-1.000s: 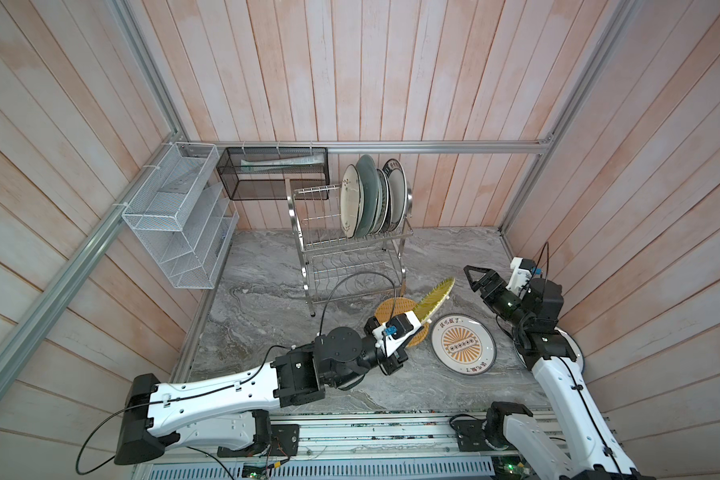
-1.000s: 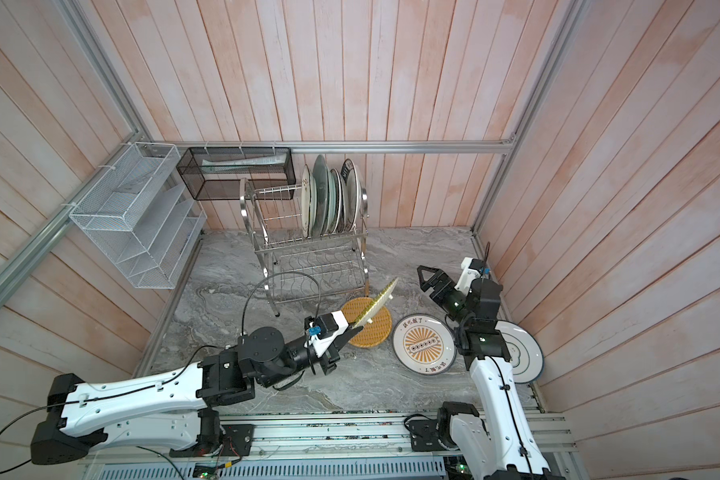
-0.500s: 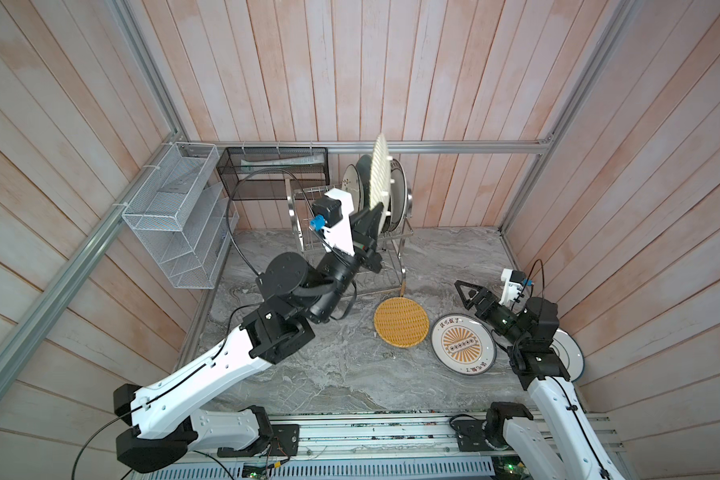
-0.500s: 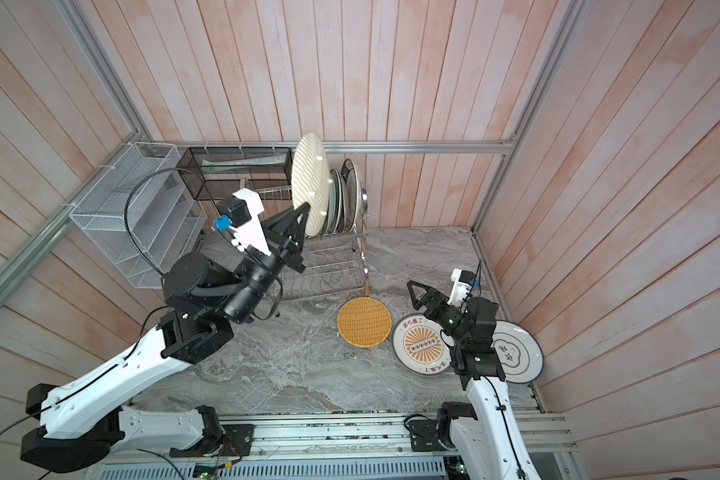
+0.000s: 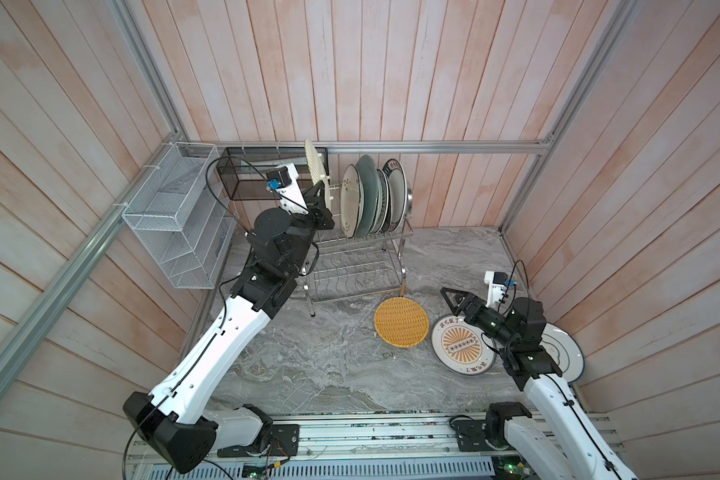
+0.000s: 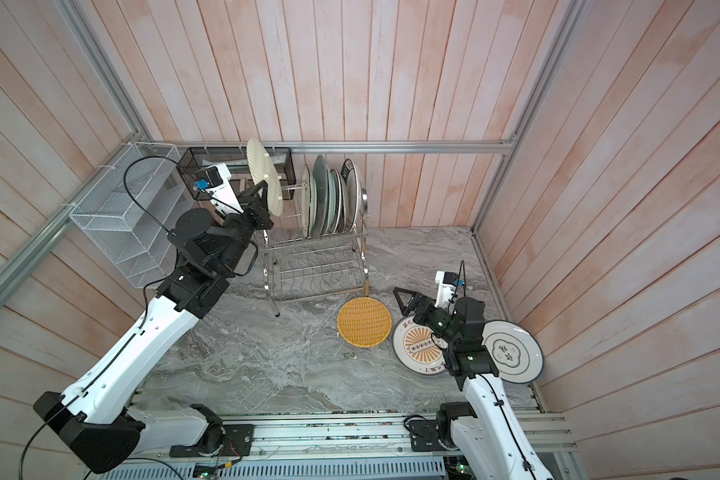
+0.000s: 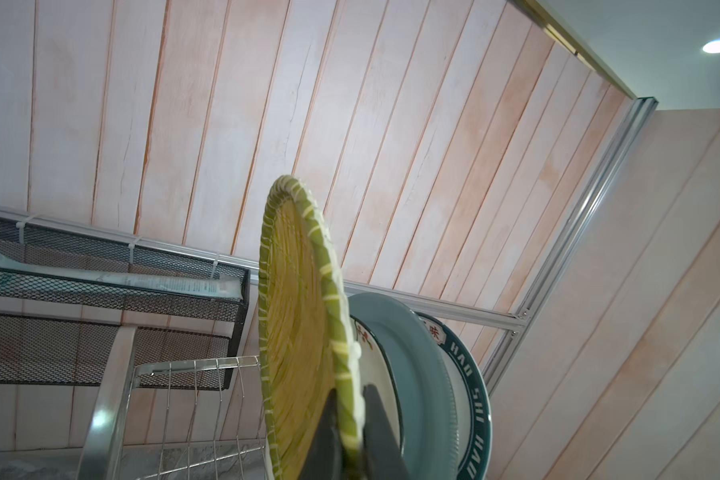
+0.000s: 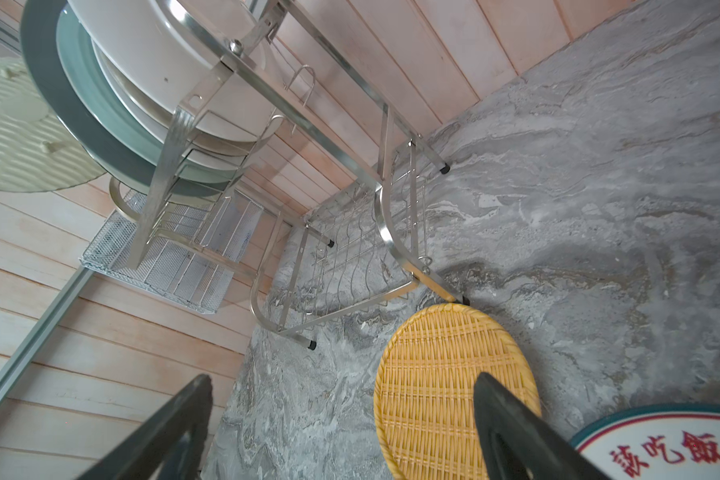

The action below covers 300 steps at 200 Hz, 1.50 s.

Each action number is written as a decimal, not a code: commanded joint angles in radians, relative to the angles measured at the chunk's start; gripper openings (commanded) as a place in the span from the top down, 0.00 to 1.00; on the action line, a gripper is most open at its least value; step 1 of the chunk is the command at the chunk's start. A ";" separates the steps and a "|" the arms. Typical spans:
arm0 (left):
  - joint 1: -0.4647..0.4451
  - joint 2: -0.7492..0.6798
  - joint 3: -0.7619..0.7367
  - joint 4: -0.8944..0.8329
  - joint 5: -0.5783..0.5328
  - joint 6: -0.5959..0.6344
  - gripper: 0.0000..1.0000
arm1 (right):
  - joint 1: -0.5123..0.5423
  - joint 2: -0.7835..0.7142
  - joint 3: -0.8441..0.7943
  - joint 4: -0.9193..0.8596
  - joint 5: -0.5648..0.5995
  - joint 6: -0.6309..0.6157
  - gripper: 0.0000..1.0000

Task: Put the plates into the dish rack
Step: 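Lower the bamboo tray into the rack slot with the left gripper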

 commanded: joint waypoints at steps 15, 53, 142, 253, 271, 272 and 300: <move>0.019 0.123 0.083 -0.038 0.088 -0.055 1.00 | 0.021 -0.004 -0.020 0.029 0.005 -0.025 0.02; 0.018 0.199 0.108 -0.072 0.028 -0.061 1.00 | 0.024 -0.012 -0.039 0.027 -0.001 -0.024 0.02; 0.004 0.197 0.145 -0.093 0.044 0.023 1.00 | 0.025 0.006 -0.067 0.051 -0.013 -0.012 0.02; -0.046 0.173 0.088 -0.079 -0.120 0.053 1.00 | 0.041 0.016 -0.088 0.062 -0.015 0.002 0.02; -0.035 0.175 0.077 -0.080 -0.101 0.036 1.00 | 0.041 0.013 -0.092 0.063 -0.013 0.004 0.02; -0.034 0.176 0.077 -0.080 -0.100 0.035 1.00 | 0.041 0.013 -0.092 0.064 -0.013 0.004 0.02; -0.019 0.177 0.056 -0.089 -0.081 0.007 1.00 | 0.041 0.015 -0.095 0.065 -0.013 0.004 0.02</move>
